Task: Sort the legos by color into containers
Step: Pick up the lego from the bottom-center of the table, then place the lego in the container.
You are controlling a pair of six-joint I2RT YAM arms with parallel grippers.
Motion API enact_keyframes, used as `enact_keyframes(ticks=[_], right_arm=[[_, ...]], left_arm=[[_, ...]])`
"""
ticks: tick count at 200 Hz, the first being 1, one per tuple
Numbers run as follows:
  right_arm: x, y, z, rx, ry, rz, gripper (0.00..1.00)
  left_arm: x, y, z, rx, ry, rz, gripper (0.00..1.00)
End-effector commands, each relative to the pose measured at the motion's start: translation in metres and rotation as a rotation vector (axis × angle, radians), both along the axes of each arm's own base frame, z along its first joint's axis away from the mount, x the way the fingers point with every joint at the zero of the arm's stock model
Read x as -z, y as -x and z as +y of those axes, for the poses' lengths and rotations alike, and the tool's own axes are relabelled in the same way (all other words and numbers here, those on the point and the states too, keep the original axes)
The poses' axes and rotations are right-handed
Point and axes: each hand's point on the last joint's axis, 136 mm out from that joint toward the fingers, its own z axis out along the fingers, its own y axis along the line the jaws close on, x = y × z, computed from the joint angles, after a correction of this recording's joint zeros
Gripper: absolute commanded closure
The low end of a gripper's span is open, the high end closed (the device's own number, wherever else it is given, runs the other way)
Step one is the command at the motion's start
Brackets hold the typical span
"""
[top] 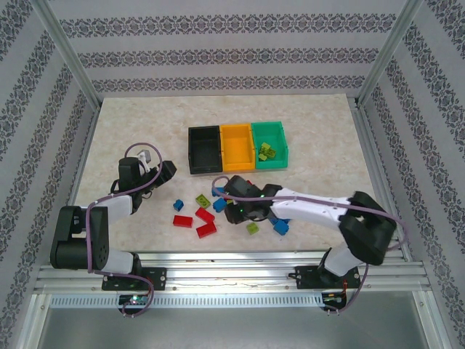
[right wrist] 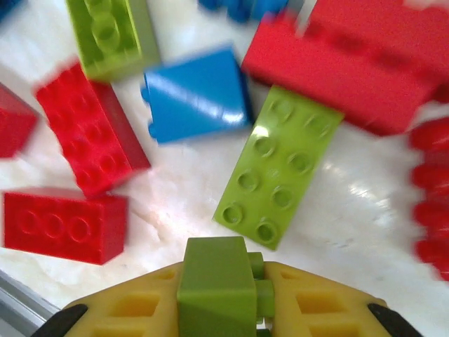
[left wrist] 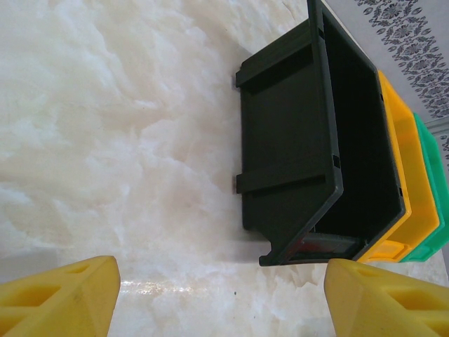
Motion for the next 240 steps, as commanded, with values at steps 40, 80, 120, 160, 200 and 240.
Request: enact_keyframes(ticks=[40,80,120,160,200,240], right_arm=[[-0.081,-0.128,-0.087,0.299,-0.132,-0.252,0.71],[-0.069,-0.197,-0.128,0.396,-0.067,-0.233,0.71],[-0.030,-0.216,-0.132,0.410,-0.026,-0.142,0.71],[-0.002,-0.232,-0.136,0.423,-0.001,-0.106,0.71],[0.004,-0.269,-0.134,0.422,0.009,-0.111,0.72],[-0.009,-0.294,-0.138,0.438,0.028,-0.172,0.71]], left_arm=[[0.002,-0.001,0.004,-0.003,-0.014,-0.011,0.23],[0.001,-0.001,0.005,-0.004,-0.022,-0.013,0.23],[0.002,-0.001,0.005,-0.005,-0.027,-0.009,0.23],[0.005,-0.003,0.003,0.005,-0.014,0.000,0.23],[0.004,-0.003,0.003,0.006,-0.014,-0.001,0.23],[0.002,-0.002,0.004,0.004,-0.022,-0.004,0.22]])
